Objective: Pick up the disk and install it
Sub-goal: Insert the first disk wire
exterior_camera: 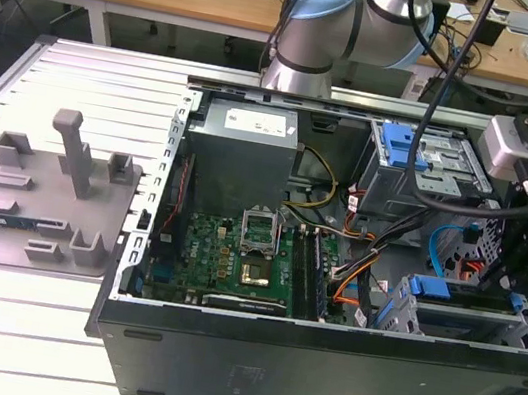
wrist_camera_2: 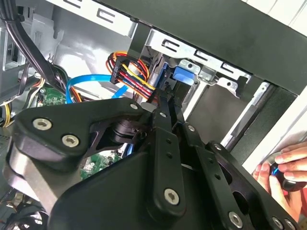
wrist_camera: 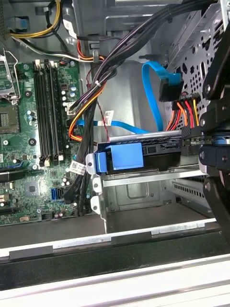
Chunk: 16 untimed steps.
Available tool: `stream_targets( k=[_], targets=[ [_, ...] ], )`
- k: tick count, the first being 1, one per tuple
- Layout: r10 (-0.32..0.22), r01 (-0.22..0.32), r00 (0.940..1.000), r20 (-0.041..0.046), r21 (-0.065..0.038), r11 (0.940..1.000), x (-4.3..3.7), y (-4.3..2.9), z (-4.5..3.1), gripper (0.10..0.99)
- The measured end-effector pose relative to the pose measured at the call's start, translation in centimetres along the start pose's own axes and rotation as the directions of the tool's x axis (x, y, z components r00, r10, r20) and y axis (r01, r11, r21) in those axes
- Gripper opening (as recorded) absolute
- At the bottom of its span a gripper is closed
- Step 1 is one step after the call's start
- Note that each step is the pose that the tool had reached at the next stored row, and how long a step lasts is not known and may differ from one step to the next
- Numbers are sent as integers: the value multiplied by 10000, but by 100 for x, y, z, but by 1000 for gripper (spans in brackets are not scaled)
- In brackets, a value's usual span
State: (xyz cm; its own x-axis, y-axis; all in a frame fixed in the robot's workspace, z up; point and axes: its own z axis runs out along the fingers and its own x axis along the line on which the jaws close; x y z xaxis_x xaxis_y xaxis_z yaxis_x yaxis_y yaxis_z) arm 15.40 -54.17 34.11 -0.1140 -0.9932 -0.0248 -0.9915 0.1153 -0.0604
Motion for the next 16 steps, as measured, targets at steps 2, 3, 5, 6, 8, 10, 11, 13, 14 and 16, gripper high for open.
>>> stream_targets(
  k=[2,3,5,6,8,10,11,13,14,16],
  targets=[
    [0,0,10000,3,-5,10000,0,-2,10,169],
    [1,-1,10000,-1,-6,10000,0,-2,11,169],
    [0,0,10000,-1,-9,10000,0,-3,18,169],
    [1,-1,10000,0,-12,10000,0,-3,19,169],
    [0,0,10000,-2,-17,10000,-1,-3,18,169],
    [-1,2,10000,6,-19,10000,-8,-2,11,169],
    [-7,7,10000,15,-22,10000,-13,-2,4,169],
    [-17,17,10000,11,-20,10000,-27,-2,-30,169],
    [-26,26,10000,-5,-18,10000,-40,-3,-59,169],
    [-51,51,10000,-21,-16,10000,-52,-3,-92,169]
  ],
)
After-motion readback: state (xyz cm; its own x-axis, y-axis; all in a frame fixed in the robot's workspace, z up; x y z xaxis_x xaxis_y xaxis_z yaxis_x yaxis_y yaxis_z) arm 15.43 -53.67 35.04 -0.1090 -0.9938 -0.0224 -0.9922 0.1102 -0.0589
